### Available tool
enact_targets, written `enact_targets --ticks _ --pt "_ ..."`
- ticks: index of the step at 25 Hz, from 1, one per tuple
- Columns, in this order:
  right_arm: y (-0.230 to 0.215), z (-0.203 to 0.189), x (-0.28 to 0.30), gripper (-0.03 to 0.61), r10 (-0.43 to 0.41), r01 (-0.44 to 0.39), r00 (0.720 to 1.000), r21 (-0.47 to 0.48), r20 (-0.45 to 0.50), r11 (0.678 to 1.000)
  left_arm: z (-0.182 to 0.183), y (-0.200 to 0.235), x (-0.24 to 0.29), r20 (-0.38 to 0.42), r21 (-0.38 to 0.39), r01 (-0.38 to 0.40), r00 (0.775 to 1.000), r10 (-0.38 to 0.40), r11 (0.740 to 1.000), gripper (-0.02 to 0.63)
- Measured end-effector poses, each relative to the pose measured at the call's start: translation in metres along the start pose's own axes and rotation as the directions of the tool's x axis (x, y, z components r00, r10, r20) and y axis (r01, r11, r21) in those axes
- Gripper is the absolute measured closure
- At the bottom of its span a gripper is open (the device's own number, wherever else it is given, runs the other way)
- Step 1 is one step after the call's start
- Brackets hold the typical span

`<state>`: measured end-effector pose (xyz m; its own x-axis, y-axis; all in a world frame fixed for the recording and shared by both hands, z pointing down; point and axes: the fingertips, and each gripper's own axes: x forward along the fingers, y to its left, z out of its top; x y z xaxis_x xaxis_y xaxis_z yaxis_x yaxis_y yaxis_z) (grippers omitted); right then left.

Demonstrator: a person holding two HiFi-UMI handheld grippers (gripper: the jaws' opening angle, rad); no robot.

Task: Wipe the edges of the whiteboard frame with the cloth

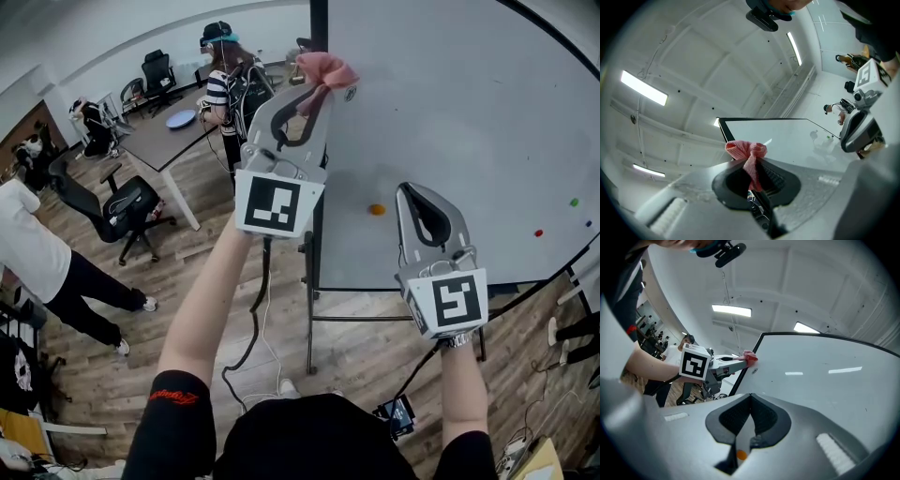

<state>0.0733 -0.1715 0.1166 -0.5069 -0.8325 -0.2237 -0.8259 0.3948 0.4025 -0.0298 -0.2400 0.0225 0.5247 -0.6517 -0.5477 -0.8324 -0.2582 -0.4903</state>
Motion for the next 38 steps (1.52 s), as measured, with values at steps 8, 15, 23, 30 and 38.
enact_targets --ticks 8,15,23,30,38 --pt "0.002 -0.012 -0.001 0.577 -0.001 0.002 1.000 0.016 -0.023 1.000 -0.012 -0.004 -0.008 -0.017 -0.012 0.005 1.000 -0.005 1.000 0.592" --pt "0.002 -0.021 -0.004 0.577 -0.008 0.010 0.999 0.027 -0.044 1.000 -0.018 -0.006 -0.015 -0.024 -0.018 0.005 1.000 -0.006 1.000 0.592" --pt "-0.001 -0.036 -0.007 0.577 -0.006 0.008 0.998 0.042 -0.066 0.999 -0.028 -0.016 -0.019 -0.045 -0.033 0.012 0.999 -0.013 0.999 0.592" --pt "-0.001 -0.047 -0.008 0.577 0.000 0.005 0.997 0.057 -0.083 0.998 -0.036 -0.023 -0.027 -0.056 -0.044 0.011 0.998 -0.014 0.999 0.592" --pt "-0.005 -0.066 -0.009 0.577 0.001 0.006 0.994 0.066 -0.106 0.998 -0.051 -0.036 -0.032 -0.068 -0.048 0.016 0.998 -0.019 0.999 0.592"
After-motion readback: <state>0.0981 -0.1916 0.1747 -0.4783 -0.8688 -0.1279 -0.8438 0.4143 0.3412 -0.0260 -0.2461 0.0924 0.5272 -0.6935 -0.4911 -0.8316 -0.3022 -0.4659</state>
